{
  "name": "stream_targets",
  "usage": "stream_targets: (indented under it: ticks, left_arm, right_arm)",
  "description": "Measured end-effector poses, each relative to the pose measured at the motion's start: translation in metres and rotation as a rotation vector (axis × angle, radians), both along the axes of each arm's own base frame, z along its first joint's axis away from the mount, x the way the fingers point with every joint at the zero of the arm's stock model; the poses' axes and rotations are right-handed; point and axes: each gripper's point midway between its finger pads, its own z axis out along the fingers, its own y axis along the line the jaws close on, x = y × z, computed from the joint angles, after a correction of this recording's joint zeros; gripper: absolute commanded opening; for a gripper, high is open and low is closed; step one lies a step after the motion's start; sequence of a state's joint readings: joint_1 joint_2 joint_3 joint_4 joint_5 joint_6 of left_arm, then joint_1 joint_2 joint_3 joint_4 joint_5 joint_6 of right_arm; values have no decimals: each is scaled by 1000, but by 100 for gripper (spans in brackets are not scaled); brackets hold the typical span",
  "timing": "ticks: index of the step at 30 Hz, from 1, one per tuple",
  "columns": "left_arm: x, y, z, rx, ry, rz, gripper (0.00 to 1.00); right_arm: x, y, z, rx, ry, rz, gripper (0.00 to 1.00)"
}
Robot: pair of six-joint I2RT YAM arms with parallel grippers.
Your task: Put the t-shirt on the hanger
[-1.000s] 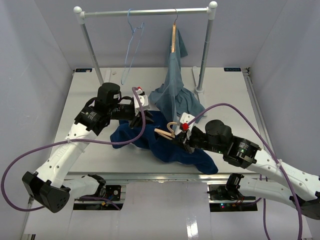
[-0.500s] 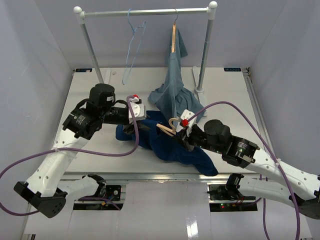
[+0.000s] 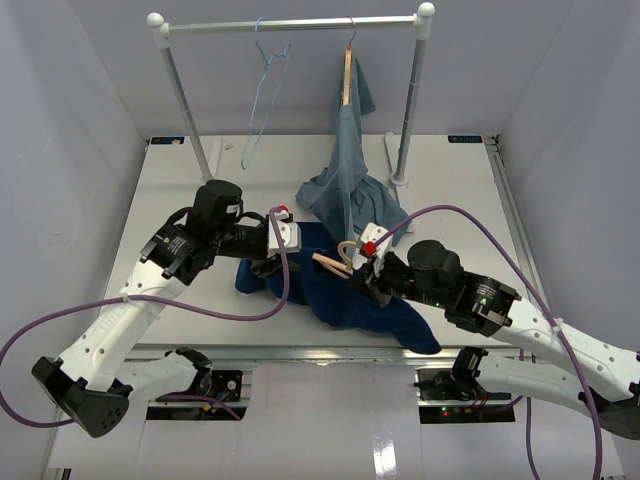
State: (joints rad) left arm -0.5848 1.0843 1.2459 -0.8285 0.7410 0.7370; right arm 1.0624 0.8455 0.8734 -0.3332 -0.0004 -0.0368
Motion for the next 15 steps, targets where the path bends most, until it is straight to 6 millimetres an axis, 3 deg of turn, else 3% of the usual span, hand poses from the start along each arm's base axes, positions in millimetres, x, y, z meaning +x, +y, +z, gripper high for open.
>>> stream_targets:
  ticks: [15]
  left_arm:
    - [1, -9, -10, -9, 16, -27, 57]
  right_arm:
    - [-8, 7, 16, 46, -4, 56, 8]
